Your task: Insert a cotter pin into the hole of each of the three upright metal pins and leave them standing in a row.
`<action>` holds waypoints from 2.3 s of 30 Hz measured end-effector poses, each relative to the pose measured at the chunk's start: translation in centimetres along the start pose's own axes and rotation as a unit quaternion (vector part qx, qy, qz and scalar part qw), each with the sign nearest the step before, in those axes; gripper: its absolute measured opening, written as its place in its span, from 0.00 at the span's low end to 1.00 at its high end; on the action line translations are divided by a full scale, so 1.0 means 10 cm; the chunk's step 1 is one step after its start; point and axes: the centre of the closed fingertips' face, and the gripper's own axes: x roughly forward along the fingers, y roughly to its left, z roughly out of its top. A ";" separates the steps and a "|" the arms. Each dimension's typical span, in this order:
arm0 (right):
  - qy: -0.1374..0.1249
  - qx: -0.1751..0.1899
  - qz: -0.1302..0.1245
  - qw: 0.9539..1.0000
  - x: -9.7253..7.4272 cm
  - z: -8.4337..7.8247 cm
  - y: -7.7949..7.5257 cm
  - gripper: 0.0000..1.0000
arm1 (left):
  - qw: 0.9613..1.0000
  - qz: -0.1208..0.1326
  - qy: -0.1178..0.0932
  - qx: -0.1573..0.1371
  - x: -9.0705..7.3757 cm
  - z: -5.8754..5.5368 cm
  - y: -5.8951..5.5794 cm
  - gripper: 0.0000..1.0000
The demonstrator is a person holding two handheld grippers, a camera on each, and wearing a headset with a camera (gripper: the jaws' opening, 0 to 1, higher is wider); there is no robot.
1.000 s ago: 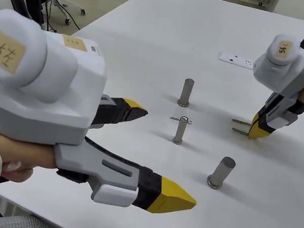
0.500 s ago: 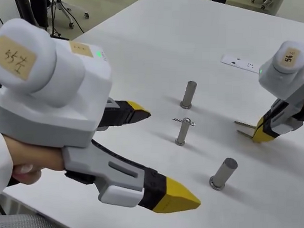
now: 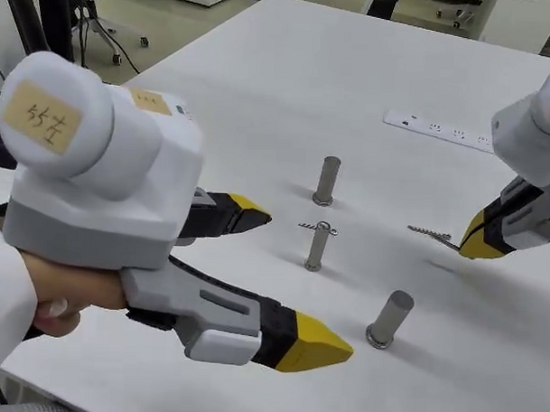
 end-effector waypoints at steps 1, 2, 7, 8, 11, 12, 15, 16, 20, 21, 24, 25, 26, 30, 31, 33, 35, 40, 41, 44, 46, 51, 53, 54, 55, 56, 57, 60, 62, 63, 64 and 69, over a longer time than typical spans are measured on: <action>-0.003 -0.001 -0.003 1.000 -0.01 0.00 0.01 0.00 | 1.000 -0.002 -0.002 -0.002 0.01 0.01 0.00 0.80; -0.012 0.001 -0.007 1.000 -0.03 0.02 0.00 0.00 | 1.000 -0.003 -0.006 -0.006 0.02 0.03 -0.01 0.80; -0.043 -0.003 -0.028 0.999 -0.13 0.10 0.07 0.00 | 1.000 -0.005 -0.010 -0.007 0.06 0.07 -0.01 0.75; -0.046 -0.004 -0.033 0.998 -0.16 0.12 0.09 0.00 | 1.000 -0.007 -0.013 -0.013 0.08 0.09 -0.01 0.75; -0.058 -0.011 -0.050 0.997 -0.21 0.15 0.16 0.00 | 0.999 -0.003 -0.028 -0.017 0.10 0.16 0.00 0.74; -0.061 -0.012 -0.056 0.996 -0.22 0.16 0.17 0.00 | 0.999 -0.005 -0.029 -0.022 0.12 0.18 0.00 0.73; -0.073 -0.018 -0.072 0.995 -0.27 0.21 0.23 0.00 | 0.999 -0.008 -0.027 -0.028 0.16 0.22 -0.01 0.70; -0.074 -0.020 -0.074 0.994 -0.29 0.22 0.25 0.00 | 0.999 -0.009 -0.025 -0.028 0.17 0.23 -0.01 0.69; -0.083 -0.035 -0.090 0.992 -0.34 0.28 0.30 0.00 | 0.999 -0.015 -0.029 -0.023 0.24 0.29 -0.02 0.63; -0.085 -0.037 -0.091 0.992 -0.34 0.29 0.29 0.00 | 0.999 -0.017 -0.030 -0.027 0.26 0.31 -0.02 0.62; -0.090 -0.051 -0.108 0.989 -0.39 0.34 0.33 0.00 | 0.998 -0.023 -0.037 -0.038 0.32 0.38 -0.03 0.59; -0.093 -0.054 -0.112 0.988 -0.40 0.36 0.34 0.00 | 0.998 -0.025 -0.039 -0.039 0.34 0.40 -0.03 0.57; -0.095 -0.056 -0.115 0.987 -0.41 0.37 0.38 0.00 | 0.998 -0.027 -0.042 -0.043 0.36 0.42 -0.03 0.54; -0.107 -0.073 -0.133 0.983 -0.47 0.45 0.40 0.00 | 0.997 -0.030 -0.043 -0.056 0.44 0.48 -0.03 0.49; -0.109 -0.075 -0.137 0.982 -0.48 0.46 0.42 0.00 | 0.997 -0.032 -0.043 -0.056 0.46 0.48 -0.03 0.49; -0.114 -0.083 -0.145 0.979 -0.52 0.51 0.45 0.00 | 0.996 -0.035 -0.043 -0.065 0.50 0.51 -0.04 0.46; -0.118 -0.092 -0.151 0.977 -0.56 0.54 0.48 0.00 | 0.995 -0.041 -0.044 -0.079 0.55 0.53 -0.04 0.43; -0.124 -0.110 -0.164 0.972 -0.62 0.62 0.56 0.00 | 0.993 -0.051 -0.050 -0.095 0.63 0.59 -0.03 0.37; -0.123 -0.112 -0.163 0.972 -0.62 0.63 0.57 0.00 | 0.992 -0.053 -0.051 -0.101 0.65 0.60 -0.03 0.35; -0.130 -0.118 -0.171 0.969 -0.65 0.67 0.61 0.00 | 0.991 -0.056 -0.053 -0.106 0.69 0.61 -0.04 0.30; -0.138 -0.123 -0.175 0.967 -0.68 0.71 0.65 0.00 | 0.990 -0.063 -0.052 -0.112 0.70 0.62 -0.06 0.27; -0.144 -0.131 -0.182 0.964 -0.71 0.78 0.70 0.00 | 0.988 -0.073 -0.060 -0.126 0.71 0.66 -0.09 0.20; -0.147 -0.133 -0.182 0.963 -0.72 0.81 0.71 0.00 | 0.987 -0.074 -0.060 -0.126 0.71 0.67 -0.09 0.17; -0.148 -0.135 -0.185 0.962 -0.73 0.82 0.72 0.00 | 0.987 -0.076 -0.059 -0.126 0.71 0.67 -0.10 0.15; -0.147 -0.137 -0.183 0.962 -0.72 0.82 0.73 0.00 | 0.987 -0.077 -0.058 -0.127 0.71 0.67 -0.11 0.15; -0.146 -0.138 -0.182 0.963 -0.72 0.82 0.73 0.00 | 0.987 -0.077 -0.058 -0.128 0.72 0.67 -0.11 0.14; -0.146 -0.140 -0.184 0.962 -0.72 0.82 0.73 0.00 | 0.987 -0.080 -0.057 -0.128 0.72 0.67 -0.12 0.13; -0.145 -0.149 -0.190 0.960 -0.74 0.84 0.74 0.00 | 0.987 -0.082 -0.057 -0.129 0.72 0.67 -0.13 0.10; -0.145 -0.149 -0.189 0.960 -0.74 0.85 0.75 0.00 | 0.986 -0.085 -0.056 -0.132 0.72 0.67 -0.12 0.06; -0.148 -0.149 -0.192 0.959 -0.75 0.87 0.75 0.00 | 0.986 -0.085 -0.057 -0.133 0.72 0.67 -0.10 0.05; -0.147 -0.149 -0.192 0.959 -0.76 0.87 0.75 0.00 | 0.986 -0.086 -0.057 -0.133 0.72 0.67 -0.10 0.04; -0.147 -0.153 -0.194 0.958 -0.77 0.89 0.75 0.00 | 0.985 -0.088 -0.057 -0.133 0.72 0.68 -0.11 0.02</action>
